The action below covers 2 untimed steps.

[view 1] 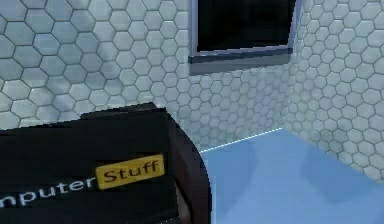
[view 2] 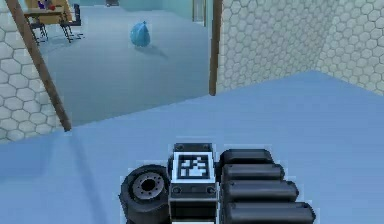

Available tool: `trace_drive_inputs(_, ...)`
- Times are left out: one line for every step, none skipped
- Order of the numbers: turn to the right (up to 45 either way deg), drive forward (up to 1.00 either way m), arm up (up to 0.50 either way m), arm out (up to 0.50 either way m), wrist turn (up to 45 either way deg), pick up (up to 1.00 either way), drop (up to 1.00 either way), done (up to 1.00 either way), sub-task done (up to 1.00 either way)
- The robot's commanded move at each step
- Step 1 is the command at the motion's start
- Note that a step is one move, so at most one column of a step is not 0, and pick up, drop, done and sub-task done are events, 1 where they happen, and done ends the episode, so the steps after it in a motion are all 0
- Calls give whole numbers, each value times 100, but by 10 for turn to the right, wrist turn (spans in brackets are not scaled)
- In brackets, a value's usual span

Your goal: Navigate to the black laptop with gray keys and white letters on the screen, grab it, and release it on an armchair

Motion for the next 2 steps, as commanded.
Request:
trace_drive_inputs(0,25,0,0,0,0,0,0,0)
trace_drive_inputs(-390,0,0,0,0,0,0,0,0)
